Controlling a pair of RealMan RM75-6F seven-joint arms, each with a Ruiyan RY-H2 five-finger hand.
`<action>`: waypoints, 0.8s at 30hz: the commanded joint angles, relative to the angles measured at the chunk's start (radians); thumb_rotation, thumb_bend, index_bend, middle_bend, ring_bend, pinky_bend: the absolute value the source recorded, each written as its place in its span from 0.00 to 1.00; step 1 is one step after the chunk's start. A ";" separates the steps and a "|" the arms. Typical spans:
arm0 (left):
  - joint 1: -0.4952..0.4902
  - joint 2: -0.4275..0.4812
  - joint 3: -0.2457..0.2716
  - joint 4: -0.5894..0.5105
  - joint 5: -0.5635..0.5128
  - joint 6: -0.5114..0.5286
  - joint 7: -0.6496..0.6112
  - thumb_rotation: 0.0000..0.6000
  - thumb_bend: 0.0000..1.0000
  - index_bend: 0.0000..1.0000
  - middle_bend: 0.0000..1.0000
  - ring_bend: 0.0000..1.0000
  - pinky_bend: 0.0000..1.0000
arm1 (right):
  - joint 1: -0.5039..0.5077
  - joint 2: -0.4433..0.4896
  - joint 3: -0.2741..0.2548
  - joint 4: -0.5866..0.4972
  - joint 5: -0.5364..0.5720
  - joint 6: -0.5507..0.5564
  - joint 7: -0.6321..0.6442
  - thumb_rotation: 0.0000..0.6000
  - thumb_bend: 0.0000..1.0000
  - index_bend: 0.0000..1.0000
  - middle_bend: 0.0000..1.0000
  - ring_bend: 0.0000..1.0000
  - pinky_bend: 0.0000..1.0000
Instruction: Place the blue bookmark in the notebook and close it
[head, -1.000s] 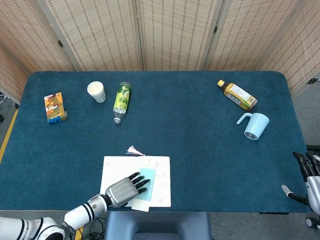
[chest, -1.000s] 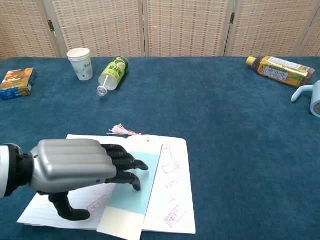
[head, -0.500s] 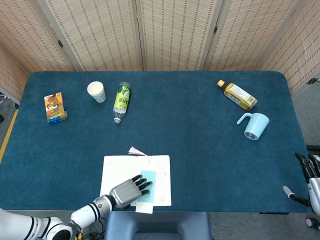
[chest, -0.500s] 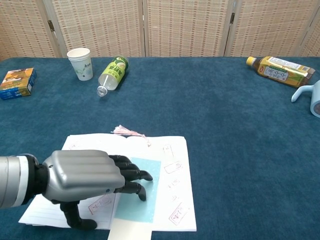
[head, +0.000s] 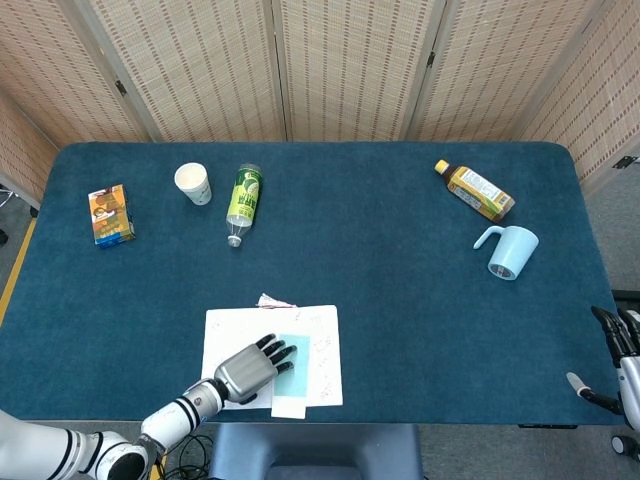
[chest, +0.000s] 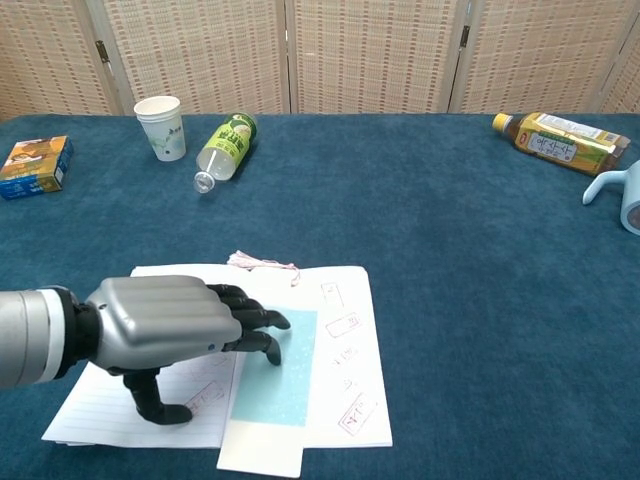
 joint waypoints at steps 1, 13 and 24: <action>-0.004 -0.003 0.001 0.004 -0.013 0.015 0.014 1.00 0.32 0.21 0.00 0.00 0.08 | -0.001 0.000 -0.001 0.000 0.000 0.000 0.000 1.00 0.11 0.04 0.13 0.04 0.12; -0.020 -0.012 -0.009 0.015 -0.085 0.057 0.032 1.00 0.32 0.21 0.00 0.00 0.08 | -0.004 0.000 -0.001 0.005 -0.003 0.006 0.007 1.00 0.11 0.04 0.13 0.04 0.12; 0.001 0.038 0.005 -0.060 0.016 0.107 -0.005 1.00 0.32 0.21 0.00 0.00 0.08 | 0.001 -0.006 0.001 0.014 -0.007 0.003 0.016 1.00 0.11 0.04 0.13 0.04 0.12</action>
